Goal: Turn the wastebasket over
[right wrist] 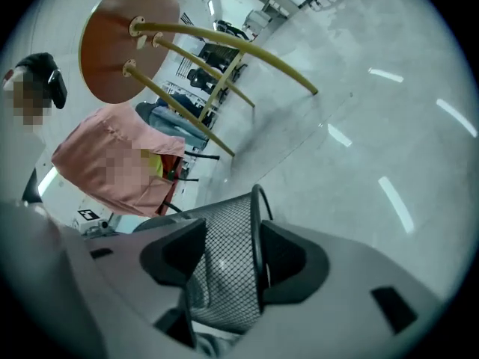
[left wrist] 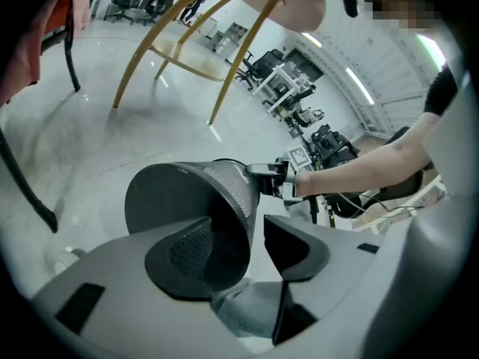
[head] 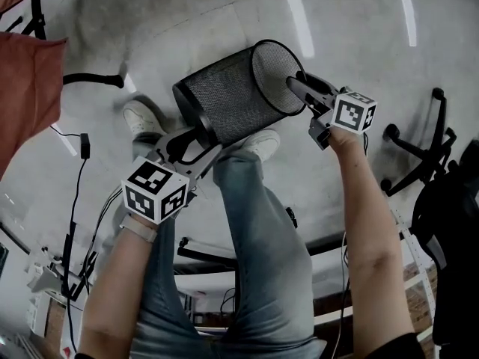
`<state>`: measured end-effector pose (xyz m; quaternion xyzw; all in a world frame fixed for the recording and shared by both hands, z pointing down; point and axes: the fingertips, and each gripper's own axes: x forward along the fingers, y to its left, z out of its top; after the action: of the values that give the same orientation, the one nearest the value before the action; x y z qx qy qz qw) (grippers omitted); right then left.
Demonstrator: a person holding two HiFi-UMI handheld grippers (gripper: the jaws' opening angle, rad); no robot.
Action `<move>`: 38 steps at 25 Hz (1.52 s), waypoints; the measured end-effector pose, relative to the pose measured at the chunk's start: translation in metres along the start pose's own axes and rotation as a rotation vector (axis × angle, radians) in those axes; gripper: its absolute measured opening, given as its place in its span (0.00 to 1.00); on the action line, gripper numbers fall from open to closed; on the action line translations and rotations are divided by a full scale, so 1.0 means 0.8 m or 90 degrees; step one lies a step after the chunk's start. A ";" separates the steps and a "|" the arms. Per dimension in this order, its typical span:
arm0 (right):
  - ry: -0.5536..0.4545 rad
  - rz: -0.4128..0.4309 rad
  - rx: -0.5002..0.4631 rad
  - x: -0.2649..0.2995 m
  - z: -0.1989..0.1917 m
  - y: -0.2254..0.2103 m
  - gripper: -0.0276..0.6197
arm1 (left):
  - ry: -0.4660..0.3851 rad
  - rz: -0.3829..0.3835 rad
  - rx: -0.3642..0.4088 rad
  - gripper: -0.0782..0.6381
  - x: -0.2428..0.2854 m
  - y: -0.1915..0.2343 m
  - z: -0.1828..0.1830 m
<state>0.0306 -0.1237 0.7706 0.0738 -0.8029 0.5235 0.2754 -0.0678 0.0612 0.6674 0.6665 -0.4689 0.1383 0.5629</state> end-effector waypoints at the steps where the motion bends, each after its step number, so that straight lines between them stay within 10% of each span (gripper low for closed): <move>1: -0.017 -0.023 -0.003 -0.005 0.006 -0.009 0.40 | -0.005 -0.011 0.008 0.42 0.004 -0.009 0.006; 18: -0.097 -0.260 -0.017 -0.072 0.028 -0.115 0.39 | -0.044 -0.103 0.142 0.36 0.083 -0.100 0.104; 24: -0.045 -0.280 -0.064 -0.081 0.012 -0.127 0.17 | -0.064 -0.132 0.153 0.34 0.117 -0.123 0.130; 38: -0.110 -0.244 0.016 -0.102 -0.005 -0.138 0.08 | 0.011 -0.091 0.146 0.32 0.186 -0.119 0.114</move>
<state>0.1454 -0.1827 0.8175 0.2730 -0.7883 0.4631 0.2993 0.0529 -0.0960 0.6843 0.7569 -0.3962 0.1564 0.4957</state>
